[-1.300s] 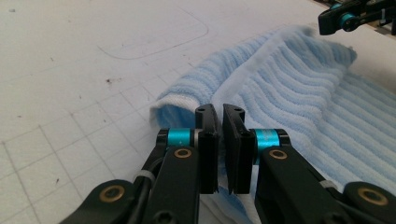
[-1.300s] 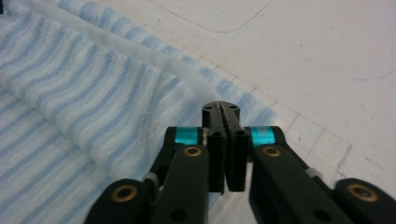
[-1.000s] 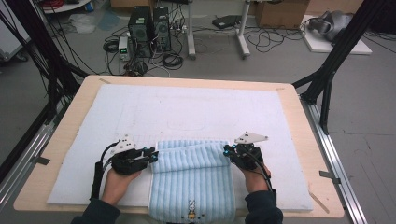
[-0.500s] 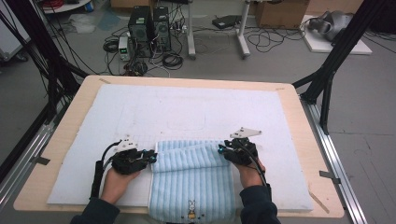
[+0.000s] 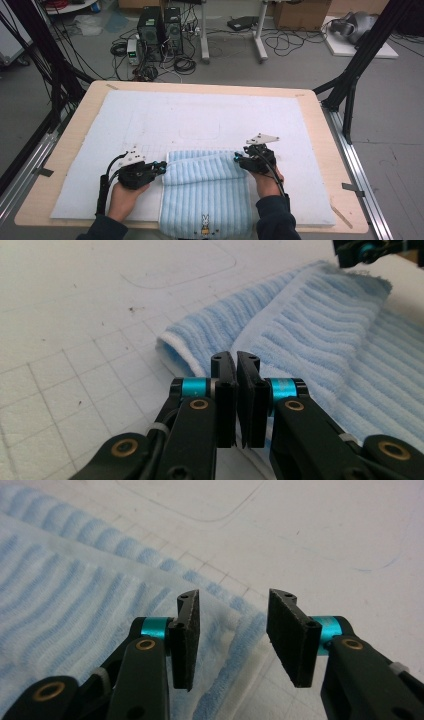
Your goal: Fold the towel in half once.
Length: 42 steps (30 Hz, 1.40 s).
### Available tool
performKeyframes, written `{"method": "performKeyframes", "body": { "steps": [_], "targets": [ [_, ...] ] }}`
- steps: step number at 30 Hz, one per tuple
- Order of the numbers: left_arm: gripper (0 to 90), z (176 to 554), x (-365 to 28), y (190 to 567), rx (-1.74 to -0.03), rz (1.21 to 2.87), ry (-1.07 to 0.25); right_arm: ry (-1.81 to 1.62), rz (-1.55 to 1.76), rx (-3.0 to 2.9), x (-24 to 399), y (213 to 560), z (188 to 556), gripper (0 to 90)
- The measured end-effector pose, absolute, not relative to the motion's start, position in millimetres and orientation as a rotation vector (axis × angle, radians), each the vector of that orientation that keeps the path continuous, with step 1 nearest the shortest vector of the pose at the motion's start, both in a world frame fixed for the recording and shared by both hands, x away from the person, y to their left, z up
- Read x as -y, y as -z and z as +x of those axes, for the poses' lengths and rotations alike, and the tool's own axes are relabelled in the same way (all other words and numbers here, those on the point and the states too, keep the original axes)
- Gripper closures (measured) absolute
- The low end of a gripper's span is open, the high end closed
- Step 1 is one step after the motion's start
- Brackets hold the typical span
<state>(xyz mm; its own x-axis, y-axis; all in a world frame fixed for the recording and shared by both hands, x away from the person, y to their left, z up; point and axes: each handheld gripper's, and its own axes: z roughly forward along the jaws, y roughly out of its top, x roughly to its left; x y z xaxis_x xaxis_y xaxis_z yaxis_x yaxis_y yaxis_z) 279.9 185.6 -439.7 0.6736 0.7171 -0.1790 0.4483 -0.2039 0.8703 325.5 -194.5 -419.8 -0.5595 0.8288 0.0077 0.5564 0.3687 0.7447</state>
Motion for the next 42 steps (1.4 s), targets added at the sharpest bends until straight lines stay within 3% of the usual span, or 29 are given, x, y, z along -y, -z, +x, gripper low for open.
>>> {"method": "performKeyframes", "body": {
  "steps": [5, 13, 15, 32, 42],
  "targets": [
    [86.1, 276, -186, 438, -0.900, 1.828, -0.321, -0.935, 1.175, -2.328, 186, 428, 330, 58.8],
    [86.1, 275, -186, 438, -0.893, 1.815, -0.311, -0.914, 1.154, -2.371, 183, 433, 330, 82.2],
    [86.2, 275, -187, 438, -0.892, 1.809, -0.310, -0.934, 1.140, -2.366, 185, 432, 329, 84.1],
    [86.1, 256, -191, 433, -0.856, 1.773, -0.238, -1.124, 1.060, -2.285, 208, 413, 281, 84.8],
    [85.9, 238, -194, 446, -0.843, 1.806, -0.190, -1.177, 1.062, -2.295, 218, 423, 246, 84.8]
  ]
}}
